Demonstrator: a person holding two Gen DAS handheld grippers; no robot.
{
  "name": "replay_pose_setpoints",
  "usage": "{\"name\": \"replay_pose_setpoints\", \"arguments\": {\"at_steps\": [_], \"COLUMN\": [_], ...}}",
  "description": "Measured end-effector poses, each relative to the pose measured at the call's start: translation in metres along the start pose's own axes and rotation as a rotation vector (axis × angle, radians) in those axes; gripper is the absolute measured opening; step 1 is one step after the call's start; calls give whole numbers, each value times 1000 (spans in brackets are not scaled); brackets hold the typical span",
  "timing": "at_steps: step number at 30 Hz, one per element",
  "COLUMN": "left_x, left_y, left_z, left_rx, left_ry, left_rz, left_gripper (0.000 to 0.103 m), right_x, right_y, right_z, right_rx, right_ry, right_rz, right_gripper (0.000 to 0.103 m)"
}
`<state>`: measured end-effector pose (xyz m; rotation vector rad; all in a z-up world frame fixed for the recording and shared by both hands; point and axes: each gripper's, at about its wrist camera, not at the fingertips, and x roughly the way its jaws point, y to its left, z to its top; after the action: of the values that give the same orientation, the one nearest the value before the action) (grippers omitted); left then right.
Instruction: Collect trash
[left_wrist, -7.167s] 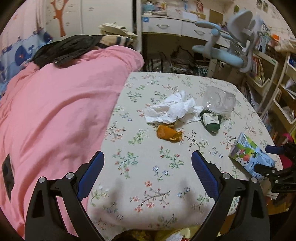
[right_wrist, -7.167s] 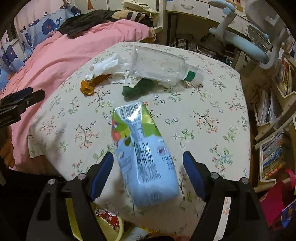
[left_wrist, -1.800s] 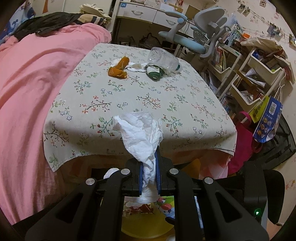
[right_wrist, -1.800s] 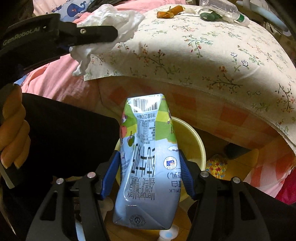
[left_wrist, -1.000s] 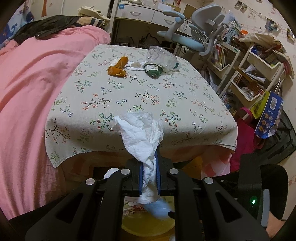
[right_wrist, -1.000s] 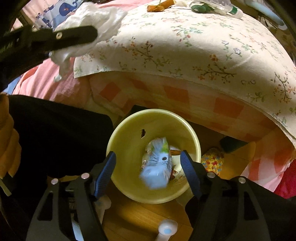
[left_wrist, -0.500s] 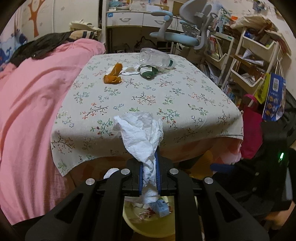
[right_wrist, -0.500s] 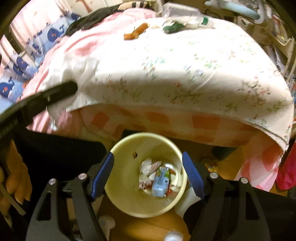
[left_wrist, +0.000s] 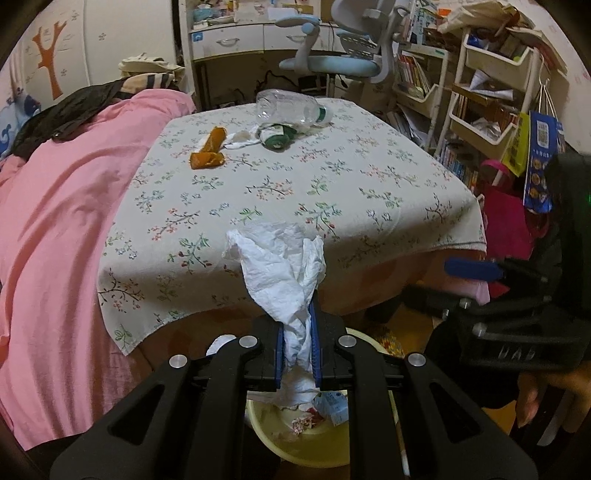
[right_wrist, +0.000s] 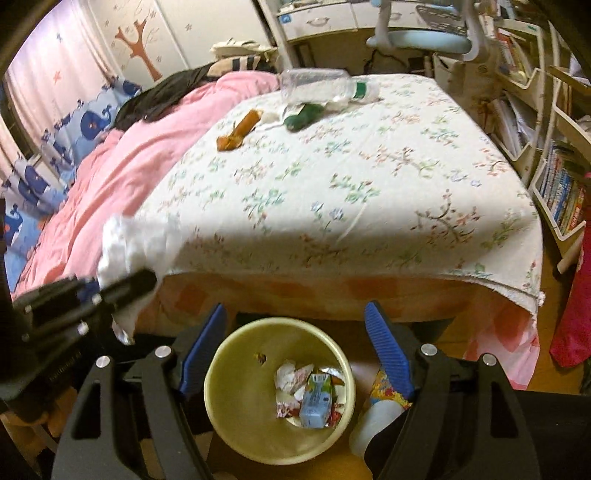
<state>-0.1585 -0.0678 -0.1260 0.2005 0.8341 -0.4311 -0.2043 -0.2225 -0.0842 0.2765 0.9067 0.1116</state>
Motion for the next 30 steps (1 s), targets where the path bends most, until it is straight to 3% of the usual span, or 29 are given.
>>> {"name": "replay_pose_setpoints", "arguments": {"at_steps": [2,4,6,11,19,30], "left_x": [3,7,11,9,5,-2], "left_y": [-3,-6,-9,-9,10,53], "left_z": [-2,-5,-7,-7,-2,19], "left_rx": [11,15,19,7,-104,-303], "left_ry": [22,59,85,71,47,-42], "left_rz": [-10,-25,-26,-15,-23,15], "left_gripper": [11,18,35,51,56,63], "right_x": [-2,-4,-6,-10,-12,-18], "right_y": [0,-2,-5,-7,-9,-3], "right_z": [1,2,3,2,2,14], "right_rx": [9,17,23,34,42,15], "right_ry": [-15,-30,-40,-60,-66,-100], "right_rz": [-5,-7,-8,-17,-15,3], "right_gripper": [75,75,76,77,78,78]}}
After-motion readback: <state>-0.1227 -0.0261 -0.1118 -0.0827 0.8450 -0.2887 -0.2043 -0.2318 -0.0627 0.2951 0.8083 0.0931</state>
